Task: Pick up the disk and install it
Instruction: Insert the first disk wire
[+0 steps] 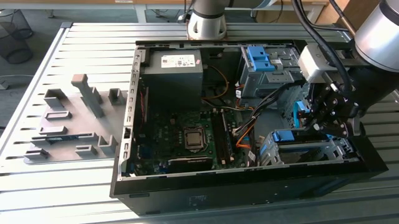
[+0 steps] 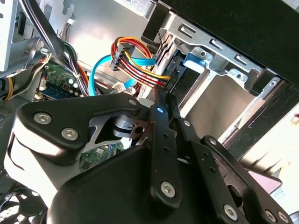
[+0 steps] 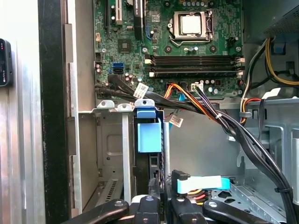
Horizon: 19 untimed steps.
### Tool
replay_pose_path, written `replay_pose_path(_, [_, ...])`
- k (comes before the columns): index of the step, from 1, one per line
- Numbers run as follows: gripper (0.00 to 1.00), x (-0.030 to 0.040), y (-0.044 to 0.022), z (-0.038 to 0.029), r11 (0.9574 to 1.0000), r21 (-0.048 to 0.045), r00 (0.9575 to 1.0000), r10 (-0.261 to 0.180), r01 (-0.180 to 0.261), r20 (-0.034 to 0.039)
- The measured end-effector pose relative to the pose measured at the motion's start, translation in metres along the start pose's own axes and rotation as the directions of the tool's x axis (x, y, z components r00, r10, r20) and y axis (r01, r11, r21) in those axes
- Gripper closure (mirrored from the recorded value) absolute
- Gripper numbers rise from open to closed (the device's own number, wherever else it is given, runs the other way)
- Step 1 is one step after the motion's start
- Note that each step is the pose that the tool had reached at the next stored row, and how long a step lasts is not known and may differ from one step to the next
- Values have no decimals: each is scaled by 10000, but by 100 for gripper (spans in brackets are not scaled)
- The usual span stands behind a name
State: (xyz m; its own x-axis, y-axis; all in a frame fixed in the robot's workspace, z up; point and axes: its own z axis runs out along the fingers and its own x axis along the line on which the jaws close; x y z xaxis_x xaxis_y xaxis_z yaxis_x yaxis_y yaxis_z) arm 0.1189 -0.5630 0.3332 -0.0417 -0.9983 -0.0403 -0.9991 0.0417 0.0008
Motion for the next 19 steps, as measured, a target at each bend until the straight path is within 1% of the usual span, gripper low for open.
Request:
replay_pose_path(3, [84, 0, 0, -3, 10000, -2, 10000, 1, -1, 4])
replay_pose_path(5, [84, -2, 0, -26, 10000, -3, 10000, 1, -1, 20])
replay_pose_path(7, [84, -2, 0, -54, 10000, -2, 10000, 1, -1, 4])
replay_pose_path(10, [84, -2, -8, -54, 10000, -3, 10000, 0, 0, 4])
replay_pose_path(19, [84, 1, -10, -21, 10000, -3, 10000, 1, -1, 0])
